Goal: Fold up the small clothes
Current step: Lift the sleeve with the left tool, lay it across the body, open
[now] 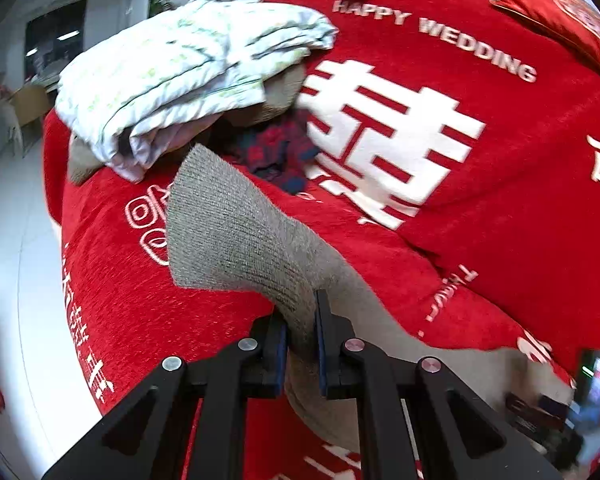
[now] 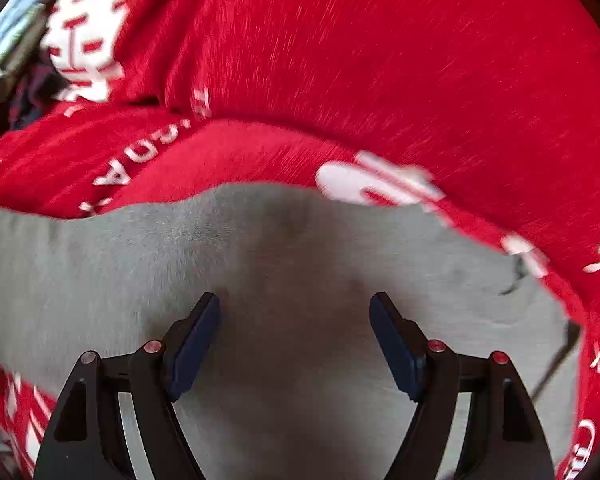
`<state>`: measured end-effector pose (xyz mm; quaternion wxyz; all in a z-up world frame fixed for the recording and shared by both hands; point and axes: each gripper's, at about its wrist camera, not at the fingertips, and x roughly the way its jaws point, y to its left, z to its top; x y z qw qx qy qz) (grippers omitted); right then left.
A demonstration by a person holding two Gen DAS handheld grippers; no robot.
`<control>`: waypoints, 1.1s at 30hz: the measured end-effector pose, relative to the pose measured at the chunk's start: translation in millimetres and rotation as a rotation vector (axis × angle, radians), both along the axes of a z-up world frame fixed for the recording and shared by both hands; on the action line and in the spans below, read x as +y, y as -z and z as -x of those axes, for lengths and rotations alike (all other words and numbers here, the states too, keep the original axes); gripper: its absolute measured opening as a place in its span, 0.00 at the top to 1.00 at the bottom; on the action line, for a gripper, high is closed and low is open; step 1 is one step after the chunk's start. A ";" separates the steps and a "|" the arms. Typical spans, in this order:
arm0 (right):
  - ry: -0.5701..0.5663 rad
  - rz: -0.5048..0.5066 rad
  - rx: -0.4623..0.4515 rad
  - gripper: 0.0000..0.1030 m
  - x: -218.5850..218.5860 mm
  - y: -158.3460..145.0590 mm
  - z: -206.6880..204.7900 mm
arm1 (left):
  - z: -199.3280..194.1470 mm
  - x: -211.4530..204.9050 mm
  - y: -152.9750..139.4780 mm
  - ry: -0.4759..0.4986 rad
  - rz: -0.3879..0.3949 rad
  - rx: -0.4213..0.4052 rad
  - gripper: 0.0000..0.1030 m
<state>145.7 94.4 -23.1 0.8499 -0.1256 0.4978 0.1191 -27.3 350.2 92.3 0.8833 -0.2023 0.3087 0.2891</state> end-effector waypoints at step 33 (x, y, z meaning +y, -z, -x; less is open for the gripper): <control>0.169 -0.121 -0.097 0.26 -258.2 -59.0 98.4 | -81.7 -328.7 -1.1 0.544 -0.183 0.216 0.88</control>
